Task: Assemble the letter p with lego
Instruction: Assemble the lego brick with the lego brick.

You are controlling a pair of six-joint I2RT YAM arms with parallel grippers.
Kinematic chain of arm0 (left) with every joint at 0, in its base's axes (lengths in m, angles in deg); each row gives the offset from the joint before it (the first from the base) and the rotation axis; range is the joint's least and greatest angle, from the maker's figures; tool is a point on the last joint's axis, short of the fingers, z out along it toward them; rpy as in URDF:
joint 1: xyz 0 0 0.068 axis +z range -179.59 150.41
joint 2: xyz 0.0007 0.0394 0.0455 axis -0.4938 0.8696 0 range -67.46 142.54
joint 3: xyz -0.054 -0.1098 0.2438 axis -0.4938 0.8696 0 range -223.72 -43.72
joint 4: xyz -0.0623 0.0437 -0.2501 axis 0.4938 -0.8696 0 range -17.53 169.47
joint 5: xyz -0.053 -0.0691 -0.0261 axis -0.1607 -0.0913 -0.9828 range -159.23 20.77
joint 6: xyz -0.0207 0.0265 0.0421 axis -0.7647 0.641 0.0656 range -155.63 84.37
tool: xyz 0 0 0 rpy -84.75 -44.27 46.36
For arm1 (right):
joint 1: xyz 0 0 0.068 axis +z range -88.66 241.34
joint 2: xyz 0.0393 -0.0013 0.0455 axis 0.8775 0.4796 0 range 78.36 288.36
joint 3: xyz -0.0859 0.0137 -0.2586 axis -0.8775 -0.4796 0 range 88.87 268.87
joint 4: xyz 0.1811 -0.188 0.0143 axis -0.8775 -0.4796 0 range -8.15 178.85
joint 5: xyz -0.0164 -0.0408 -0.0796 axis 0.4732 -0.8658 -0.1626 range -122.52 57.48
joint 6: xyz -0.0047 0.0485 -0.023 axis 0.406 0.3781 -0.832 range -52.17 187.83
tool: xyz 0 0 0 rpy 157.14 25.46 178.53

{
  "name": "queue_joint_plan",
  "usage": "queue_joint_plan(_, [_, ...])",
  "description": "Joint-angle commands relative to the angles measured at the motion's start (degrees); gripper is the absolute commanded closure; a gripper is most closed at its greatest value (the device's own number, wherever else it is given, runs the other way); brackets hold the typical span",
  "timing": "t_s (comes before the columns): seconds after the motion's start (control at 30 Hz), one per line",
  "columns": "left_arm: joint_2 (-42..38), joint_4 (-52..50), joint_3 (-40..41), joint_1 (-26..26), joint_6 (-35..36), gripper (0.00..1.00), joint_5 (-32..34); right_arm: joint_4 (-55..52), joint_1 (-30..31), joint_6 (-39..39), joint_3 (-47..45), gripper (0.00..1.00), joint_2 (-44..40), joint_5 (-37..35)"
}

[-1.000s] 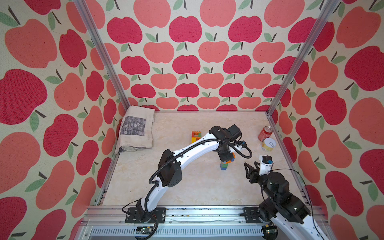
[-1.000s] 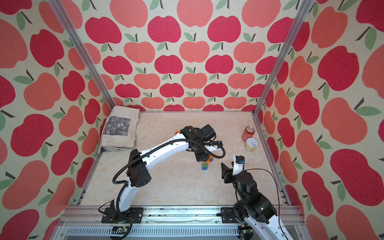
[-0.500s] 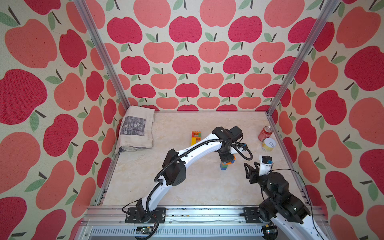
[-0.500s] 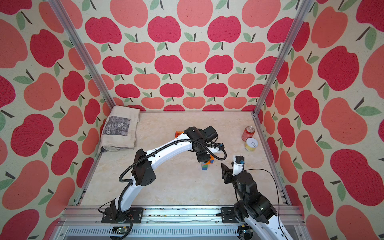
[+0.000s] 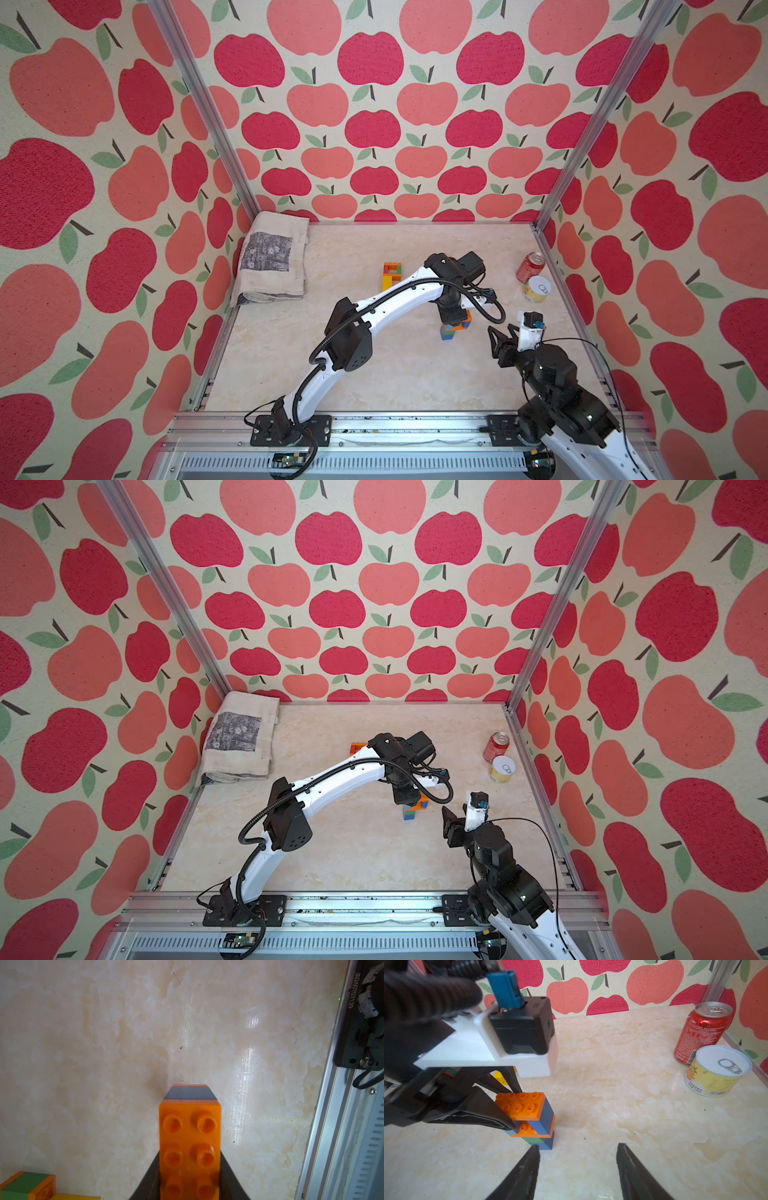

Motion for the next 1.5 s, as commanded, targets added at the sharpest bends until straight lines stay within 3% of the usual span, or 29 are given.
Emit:
queue_joint_plan(0.0, [0.7,0.7,1.1,0.3,2.2,0.72,0.8,0.2,-0.3,0.5,-0.7,0.38,-0.5,-0.3])
queue_joint_plan(0.37, [0.4,0.9,3.0,0.4,3.0,0.70,-0.5,0.6,-0.3,0.3,-0.9,0.38,-0.1,0.1])
queue_joint_plan(0.93, [0.3,-1.1,4.5,0.4,-6.6,0.72,-0.8,0.4,-0.3,0.3,-0.6,0.38,-0.1,0.0])
queue_joint_plan(1.37, [-0.7,6.1,16.0,1.0,-6.9,0.73,-3.5,0.2,-0.3,0.6,-0.2,0.38,-0.2,0.4])
queue_joint_plan(1.47, [-3.7,12.6,25.1,1.0,-9.5,0.74,-4.9,0.2,-0.3,0.8,0.0,0.38,0.0,0.7])
